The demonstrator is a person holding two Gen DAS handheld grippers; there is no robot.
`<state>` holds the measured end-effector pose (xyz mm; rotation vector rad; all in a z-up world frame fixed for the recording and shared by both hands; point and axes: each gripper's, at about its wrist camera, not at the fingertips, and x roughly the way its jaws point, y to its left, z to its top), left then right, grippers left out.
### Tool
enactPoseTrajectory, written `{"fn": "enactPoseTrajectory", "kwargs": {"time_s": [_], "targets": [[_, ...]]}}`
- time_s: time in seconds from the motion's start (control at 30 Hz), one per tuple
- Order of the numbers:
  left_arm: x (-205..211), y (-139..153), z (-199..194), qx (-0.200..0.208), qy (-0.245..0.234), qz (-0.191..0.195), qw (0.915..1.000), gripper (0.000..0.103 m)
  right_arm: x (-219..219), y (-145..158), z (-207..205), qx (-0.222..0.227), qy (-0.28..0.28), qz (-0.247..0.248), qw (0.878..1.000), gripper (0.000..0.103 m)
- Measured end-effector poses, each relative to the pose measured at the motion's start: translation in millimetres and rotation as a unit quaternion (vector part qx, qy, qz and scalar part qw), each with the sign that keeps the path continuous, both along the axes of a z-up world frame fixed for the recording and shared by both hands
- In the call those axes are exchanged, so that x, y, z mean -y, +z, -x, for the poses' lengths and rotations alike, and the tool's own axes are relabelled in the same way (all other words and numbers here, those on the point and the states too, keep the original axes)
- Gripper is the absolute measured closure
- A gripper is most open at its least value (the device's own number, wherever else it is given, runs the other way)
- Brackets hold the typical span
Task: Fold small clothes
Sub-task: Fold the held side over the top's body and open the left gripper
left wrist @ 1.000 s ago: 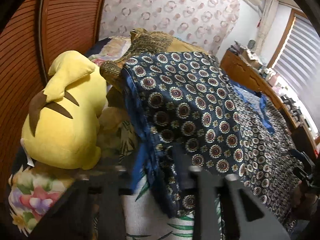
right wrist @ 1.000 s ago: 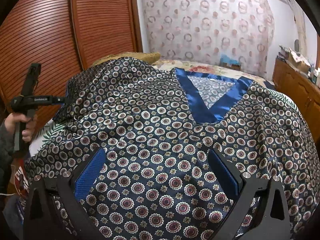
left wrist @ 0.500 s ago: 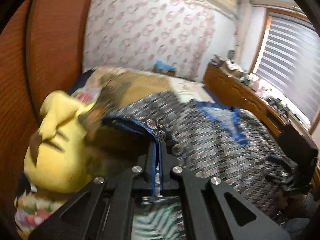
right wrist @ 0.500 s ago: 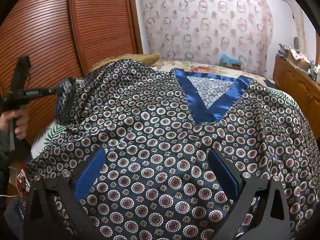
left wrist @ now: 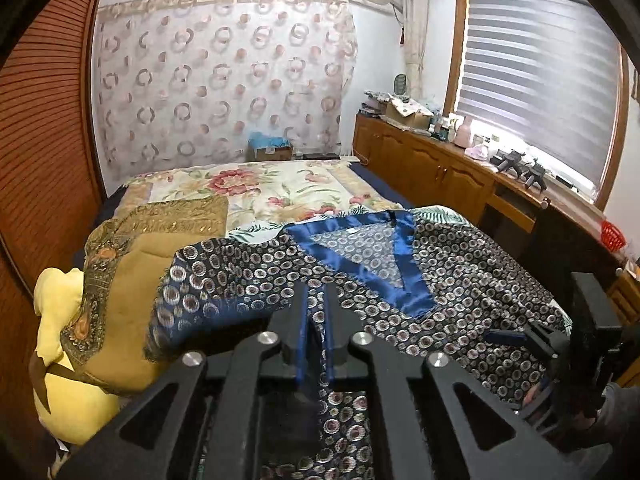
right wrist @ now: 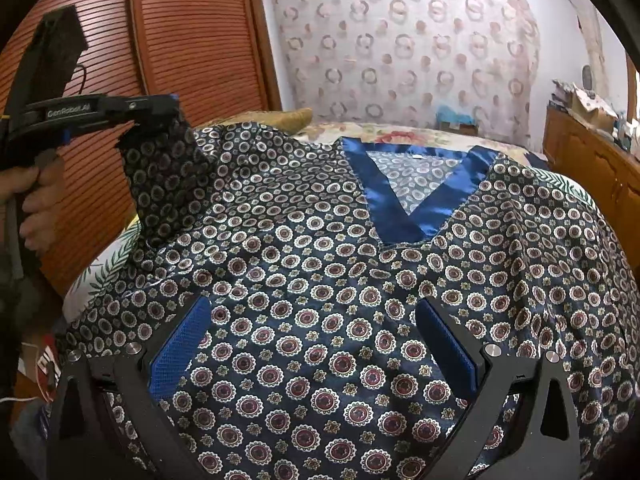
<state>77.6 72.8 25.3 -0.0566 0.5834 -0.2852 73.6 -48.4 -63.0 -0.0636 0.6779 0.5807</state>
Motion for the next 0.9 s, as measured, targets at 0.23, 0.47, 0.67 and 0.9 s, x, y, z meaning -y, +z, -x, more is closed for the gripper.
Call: {"fn": "enactPoseTrajectory", "kwargs": {"time_s": [0.23, 0.47, 0.67, 0.9], "targets": [[-2.4, 11.7, 23.1, 0.016, 0.018, -0.023, 0.9994, 0.07, -0.6, 0.1, 1.2, 0.0, 0.0, 0.001, 1.0, 0.0], [-18.1, 1.4, 39.7, 0.016, 0.066, -0.034, 0.9971, 0.055, -0.7, 2.3, -1.7, -0.003, 0.004, 0.004, 1.0, 0.0], [-39.3, -17.6, 58.0, 0.006, 0.102, -0.022, 0.9945, 0.054, -8.2, 23.6, -10.4, 0.019, 0.022, 0.014, 0.999, 0.0], [-65.0, -34.7, 77.0, 0.0, 0.139, 0.002, 0.9902, 0.054, -46.6, 49.3, -30.6, 0.048, 0.077, 0.019, 0.996, 0.001]]}}
